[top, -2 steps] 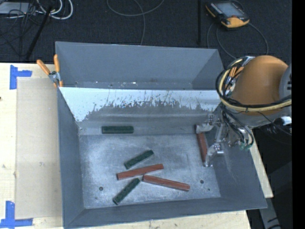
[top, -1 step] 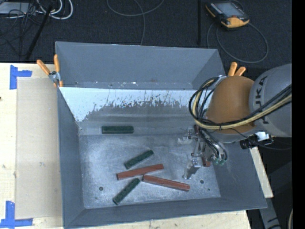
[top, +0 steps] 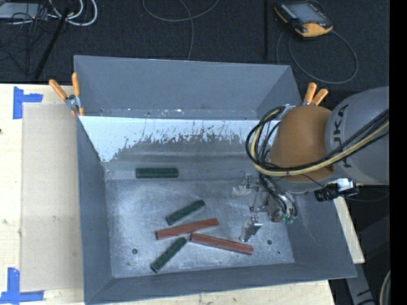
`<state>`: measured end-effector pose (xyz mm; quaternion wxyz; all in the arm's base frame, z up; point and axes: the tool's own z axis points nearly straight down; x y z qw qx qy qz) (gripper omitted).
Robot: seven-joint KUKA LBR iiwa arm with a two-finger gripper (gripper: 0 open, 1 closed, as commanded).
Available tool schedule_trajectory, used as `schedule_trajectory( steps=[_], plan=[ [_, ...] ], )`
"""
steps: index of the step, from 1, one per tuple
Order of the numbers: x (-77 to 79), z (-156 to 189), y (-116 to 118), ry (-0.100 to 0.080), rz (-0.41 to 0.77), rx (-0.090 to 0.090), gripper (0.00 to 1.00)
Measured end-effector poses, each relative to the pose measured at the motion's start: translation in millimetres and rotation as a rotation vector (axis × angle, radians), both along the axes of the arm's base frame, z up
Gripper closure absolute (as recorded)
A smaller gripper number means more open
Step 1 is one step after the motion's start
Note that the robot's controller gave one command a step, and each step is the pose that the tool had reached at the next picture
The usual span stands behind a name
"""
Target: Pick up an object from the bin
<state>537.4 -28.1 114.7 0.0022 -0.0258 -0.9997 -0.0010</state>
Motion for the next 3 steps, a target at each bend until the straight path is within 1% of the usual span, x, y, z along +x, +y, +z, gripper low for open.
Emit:
schedule_trajectory(
  steps=[1, 2, 3],
  plan=[
    [5.7, -15.6, 5.4, -0.001, 0.116, -0.002, 0.00],
    [-43.9, -40.5, 83.4, -0.012, -0.008, -0.001, 1.00],
    [-43.9, -40.5, 83.4, -0.012, -0.008, -0.002, 1.00]
  ],
)
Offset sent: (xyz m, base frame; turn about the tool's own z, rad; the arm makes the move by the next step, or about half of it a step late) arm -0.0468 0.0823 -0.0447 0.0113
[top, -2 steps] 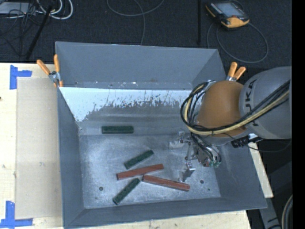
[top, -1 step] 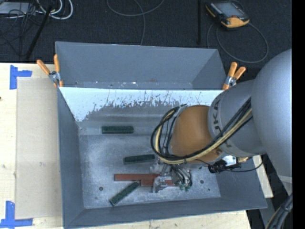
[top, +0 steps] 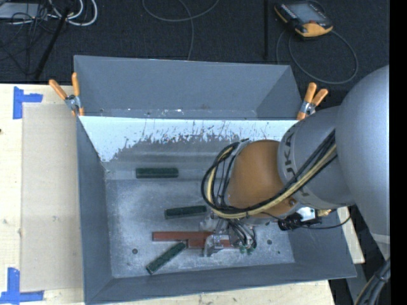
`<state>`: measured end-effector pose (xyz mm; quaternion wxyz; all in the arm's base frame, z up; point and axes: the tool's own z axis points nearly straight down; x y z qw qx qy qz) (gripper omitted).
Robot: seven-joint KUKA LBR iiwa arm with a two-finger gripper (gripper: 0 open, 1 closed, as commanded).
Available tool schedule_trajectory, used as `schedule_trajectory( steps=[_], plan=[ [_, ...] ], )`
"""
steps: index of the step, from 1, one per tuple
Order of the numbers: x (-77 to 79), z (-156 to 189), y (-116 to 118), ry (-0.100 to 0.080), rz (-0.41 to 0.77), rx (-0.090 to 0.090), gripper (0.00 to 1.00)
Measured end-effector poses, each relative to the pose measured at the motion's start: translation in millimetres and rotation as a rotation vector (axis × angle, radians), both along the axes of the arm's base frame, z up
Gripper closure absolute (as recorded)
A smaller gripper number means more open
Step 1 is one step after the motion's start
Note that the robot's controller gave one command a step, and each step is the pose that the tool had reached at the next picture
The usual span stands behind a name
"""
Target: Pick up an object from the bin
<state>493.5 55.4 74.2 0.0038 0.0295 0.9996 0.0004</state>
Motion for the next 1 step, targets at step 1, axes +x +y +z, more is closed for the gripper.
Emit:
schedule_trajectory(
  steps=[1],
  plan=[
    [10.3, 135.9, -16.6, 0.008, 0.068, -0.001, 1.00]
  ],
)
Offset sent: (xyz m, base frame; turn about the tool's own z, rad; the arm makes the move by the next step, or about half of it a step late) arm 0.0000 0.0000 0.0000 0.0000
